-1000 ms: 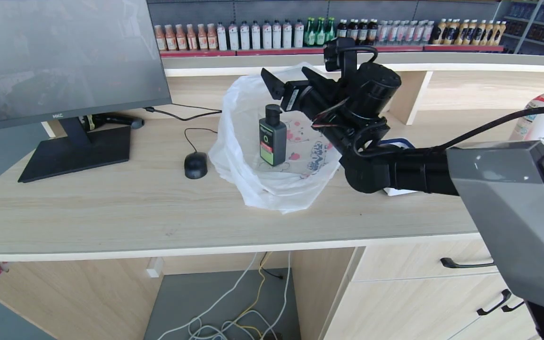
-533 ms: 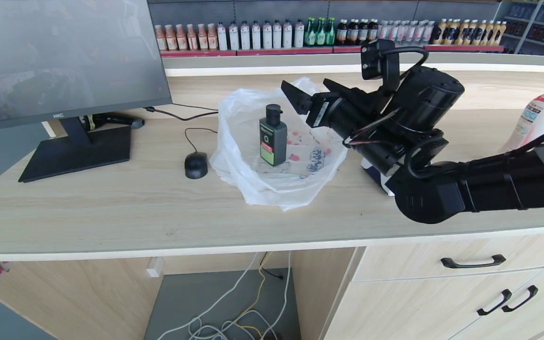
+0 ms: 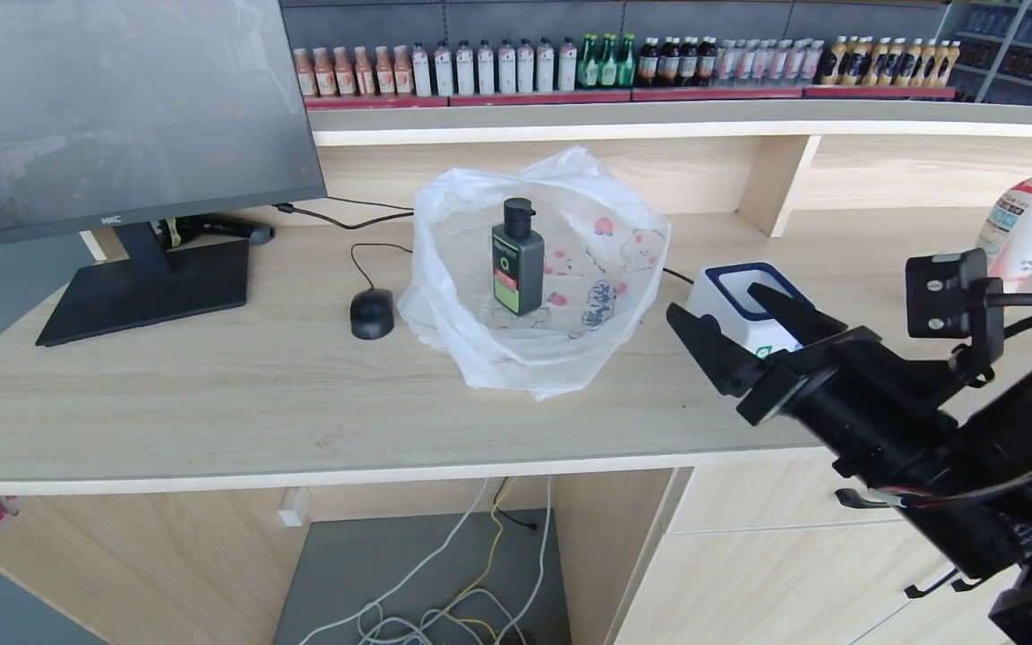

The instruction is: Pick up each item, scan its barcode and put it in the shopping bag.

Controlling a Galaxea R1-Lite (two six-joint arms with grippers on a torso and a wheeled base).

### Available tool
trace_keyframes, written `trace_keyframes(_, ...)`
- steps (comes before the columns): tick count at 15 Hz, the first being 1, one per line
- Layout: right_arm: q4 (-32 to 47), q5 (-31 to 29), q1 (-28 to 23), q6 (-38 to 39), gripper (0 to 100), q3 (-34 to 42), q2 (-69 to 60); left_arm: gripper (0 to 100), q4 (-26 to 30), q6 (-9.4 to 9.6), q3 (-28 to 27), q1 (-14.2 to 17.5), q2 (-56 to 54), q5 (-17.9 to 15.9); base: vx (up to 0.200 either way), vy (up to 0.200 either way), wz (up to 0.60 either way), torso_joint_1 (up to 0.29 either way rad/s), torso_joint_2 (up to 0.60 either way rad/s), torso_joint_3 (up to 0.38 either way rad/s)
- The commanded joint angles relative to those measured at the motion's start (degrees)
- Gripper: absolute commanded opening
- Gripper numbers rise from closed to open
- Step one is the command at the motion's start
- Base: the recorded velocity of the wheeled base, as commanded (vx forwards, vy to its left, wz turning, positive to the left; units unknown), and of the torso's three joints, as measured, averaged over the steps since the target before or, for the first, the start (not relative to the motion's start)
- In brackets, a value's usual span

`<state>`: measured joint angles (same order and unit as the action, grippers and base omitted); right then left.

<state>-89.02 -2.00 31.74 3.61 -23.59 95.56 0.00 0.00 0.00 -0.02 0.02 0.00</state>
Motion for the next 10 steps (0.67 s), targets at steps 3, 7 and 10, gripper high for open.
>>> trace_keyframes(3,-1.0,-0.2,0.0,0.1,100,7.6,-6.7,100,0.0,0.26,0.0,-0.1,0.0,0.0,0.000,0.000,0.00,0.000,0.00,0.000)
trace_keyframes(7,-1.0,-2.0,0.0,-2.1,100,11.6,-7.8,100,0.0,0.09,0.0,-0.1,0.0,0.0,0.000,0.000,0.00,0.000,0.00,0.000)
trace_keyframes(10,-1.0,-2.2,-0.5,-2.2,100,10.8,-7.6,100,0.0,0.09,0.0,0.0,0.0,0.0,-0.067,0.000,0.00,-0.001,0.00,0.001)
